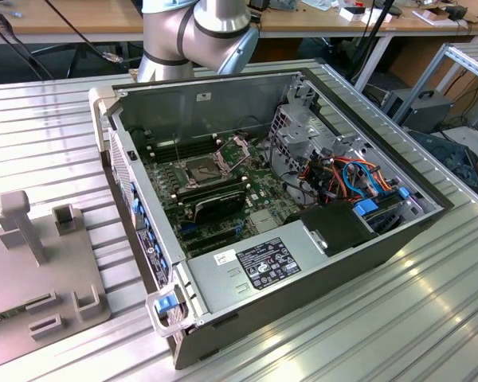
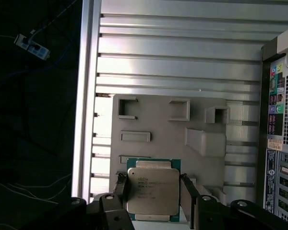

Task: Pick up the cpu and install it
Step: 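Pick up the cpu and move it towards the insertion slot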

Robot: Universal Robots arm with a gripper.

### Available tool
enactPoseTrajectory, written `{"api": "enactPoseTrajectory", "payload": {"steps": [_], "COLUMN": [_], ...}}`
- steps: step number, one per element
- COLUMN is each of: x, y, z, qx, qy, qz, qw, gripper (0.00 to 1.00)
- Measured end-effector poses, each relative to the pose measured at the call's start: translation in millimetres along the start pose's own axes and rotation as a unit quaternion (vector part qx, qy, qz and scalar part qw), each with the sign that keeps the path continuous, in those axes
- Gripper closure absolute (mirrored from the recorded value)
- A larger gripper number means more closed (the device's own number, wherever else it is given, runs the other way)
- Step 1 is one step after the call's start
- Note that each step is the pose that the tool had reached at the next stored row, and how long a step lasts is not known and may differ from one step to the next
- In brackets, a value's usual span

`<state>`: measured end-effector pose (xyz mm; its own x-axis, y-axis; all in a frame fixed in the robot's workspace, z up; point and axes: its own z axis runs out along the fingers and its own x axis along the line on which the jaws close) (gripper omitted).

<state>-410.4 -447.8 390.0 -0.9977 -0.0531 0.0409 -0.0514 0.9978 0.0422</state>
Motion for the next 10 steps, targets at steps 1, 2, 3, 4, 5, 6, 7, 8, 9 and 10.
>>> {"api": "enactPoseTrajectory", "payload": {"steps": [1, 2, 3, 4, 5, 6, 7, 8, 9, 10], "x": [0.0, 0.1, 0.1, 0.1, 0.2, 0.2, 0.2, 0.2, 0.2, 0.2], "y": [0.0, 0.0, 0.0, 0.1, 0.1, 0.1, 0.1, 0.1, 0.1, 0.1], "z": [-0.2, -0.7, -1.5, -2.3, -2.9, -3.4, -3.4, -3.4, -3.4, -3.5], "qx": [0.0000, 0.0001, 0.0000, 0.0000, 0.0000, 0.0000, 0.0000, 0.0000, 0.0000, 0.0001], "qy": [0.0000, 0.0001, 0.0000, 0.0000, 0.0001, 0.0000, 0.0000, 0.0000, 0.0000, 0.0001], "qz": [0.000, 0.000, 0.000, 0.000, 0.000, 0.000, 0.000, 0.000, 0.000, 0.000], "qw": [1.00000, 1.00000, 1.00000, 1.00000, 1.00000, 1.00000, 1.00000, 1.00000, 1.00000, 1.00000], "gripper": [0.47, 0.47, 0.47, 0.47, 0.47, 0.47, 0.47, 0.47, 0.47, 0.47]}}
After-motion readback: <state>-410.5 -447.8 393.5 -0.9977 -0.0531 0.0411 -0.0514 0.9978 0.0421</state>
